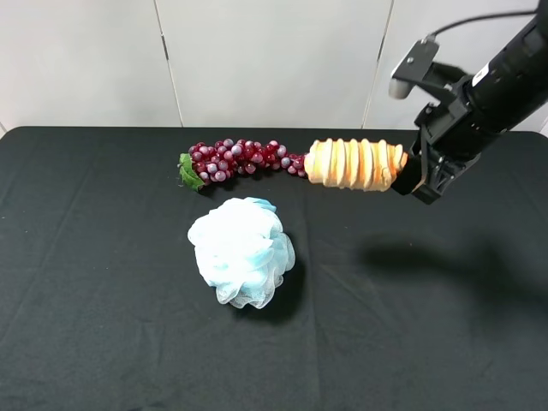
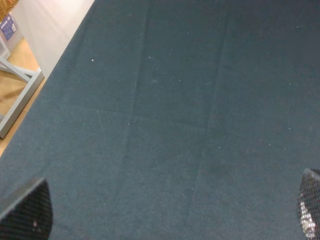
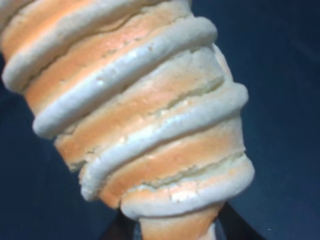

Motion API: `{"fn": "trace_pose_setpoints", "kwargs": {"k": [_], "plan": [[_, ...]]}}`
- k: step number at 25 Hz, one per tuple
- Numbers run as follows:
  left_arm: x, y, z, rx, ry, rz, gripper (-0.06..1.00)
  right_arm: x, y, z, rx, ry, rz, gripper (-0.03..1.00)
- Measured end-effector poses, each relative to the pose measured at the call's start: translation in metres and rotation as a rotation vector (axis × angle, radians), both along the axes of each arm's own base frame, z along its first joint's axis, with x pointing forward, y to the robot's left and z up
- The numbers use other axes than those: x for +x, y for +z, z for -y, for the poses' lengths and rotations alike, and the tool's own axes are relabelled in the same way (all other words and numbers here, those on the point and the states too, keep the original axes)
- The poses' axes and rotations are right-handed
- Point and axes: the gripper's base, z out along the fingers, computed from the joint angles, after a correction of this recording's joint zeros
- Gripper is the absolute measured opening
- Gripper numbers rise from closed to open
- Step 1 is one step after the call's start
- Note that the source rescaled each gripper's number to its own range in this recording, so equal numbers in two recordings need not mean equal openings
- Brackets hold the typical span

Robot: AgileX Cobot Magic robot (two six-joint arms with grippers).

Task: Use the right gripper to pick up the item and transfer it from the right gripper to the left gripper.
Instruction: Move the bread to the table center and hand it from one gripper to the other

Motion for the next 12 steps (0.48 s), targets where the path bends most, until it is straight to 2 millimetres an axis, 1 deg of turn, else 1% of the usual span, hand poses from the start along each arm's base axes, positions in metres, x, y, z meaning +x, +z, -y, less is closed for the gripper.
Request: {"fn": "trace_pose_setpoints", "kwargs": {"k": [3,4,5,6,12], "plan": [[0.0,0.0,0.0,0.0,0.0,0.0,0.97,-0.011,0.015,-0.004,0.008,0.027,0.045,0.05],[0.0,0.0,0.0,0.0,0.0,0.0,0.97,-0.011,0.015,-0.004,0.008,0.027,0.045,0.05],[0.0,0.0,0.0,0.0,0.0,0.0,0.97,-0.019,0.024,-0.006,0.012,0.049,0.063,0.05],[0.0,0.0,0.0,0.0,0.0,0.0,0.97,-0.023,0.027,-0.007,0.014,0.059,0.069,0.05],[0.0,0.0,0.0,0.0,0.0,0.0,0.97,-0.041,0.045,-0.007,0.037,0.063,0.091,0.05]]}}
